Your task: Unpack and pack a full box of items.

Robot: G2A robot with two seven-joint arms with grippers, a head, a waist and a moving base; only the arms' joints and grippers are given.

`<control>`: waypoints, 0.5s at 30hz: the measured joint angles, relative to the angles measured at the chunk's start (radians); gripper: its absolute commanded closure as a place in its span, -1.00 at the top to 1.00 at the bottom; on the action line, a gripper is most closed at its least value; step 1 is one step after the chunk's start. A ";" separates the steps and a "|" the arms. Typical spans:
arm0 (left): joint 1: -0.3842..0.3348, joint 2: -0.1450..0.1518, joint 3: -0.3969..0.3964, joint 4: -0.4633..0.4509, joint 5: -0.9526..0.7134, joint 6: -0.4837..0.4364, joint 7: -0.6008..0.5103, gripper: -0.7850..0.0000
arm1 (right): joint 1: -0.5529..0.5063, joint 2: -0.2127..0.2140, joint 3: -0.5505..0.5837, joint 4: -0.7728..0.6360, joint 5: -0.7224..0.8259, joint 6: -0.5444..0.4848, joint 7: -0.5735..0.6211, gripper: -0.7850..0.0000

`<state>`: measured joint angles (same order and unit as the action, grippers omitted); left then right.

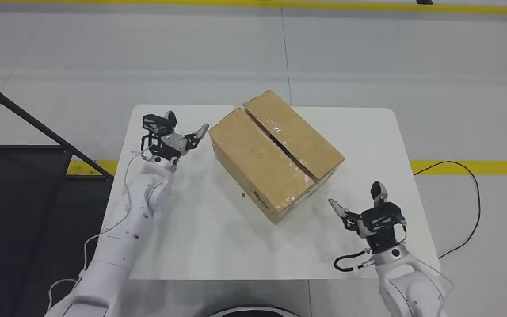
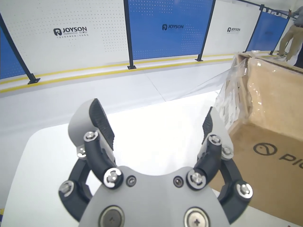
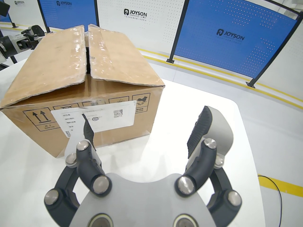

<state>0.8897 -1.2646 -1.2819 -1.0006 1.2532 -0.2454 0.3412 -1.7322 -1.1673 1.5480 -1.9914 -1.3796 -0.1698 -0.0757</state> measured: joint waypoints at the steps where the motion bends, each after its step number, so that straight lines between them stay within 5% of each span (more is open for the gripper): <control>1: -0.024 -0.005 0.015 0.035 0.005 -0.002 0.006 1.00 | -0.002 0.000 0.006 0.003 0.004 0.008 0.002 1.00; 7: -0.122 -0.021 0.064 0.184 0.020 -0.052 0.033 1.00 | -0.007 -0.003 0.025 0.012 0.025 0.032 0.012 1.00; 15: -0.161 -0.024 0.095 0.264 0.053 -0.178 0.104 1.00 | -0.014 -0.005 0.038 0.014 0.042 0.037 0.001 1.00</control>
<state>0.7286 -1.2888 -1.1867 -0.7362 1.3059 -0.4230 0.4448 -1.7463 -1.1725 1.5864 -1.9773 -1.3376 -0.1327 -0.0747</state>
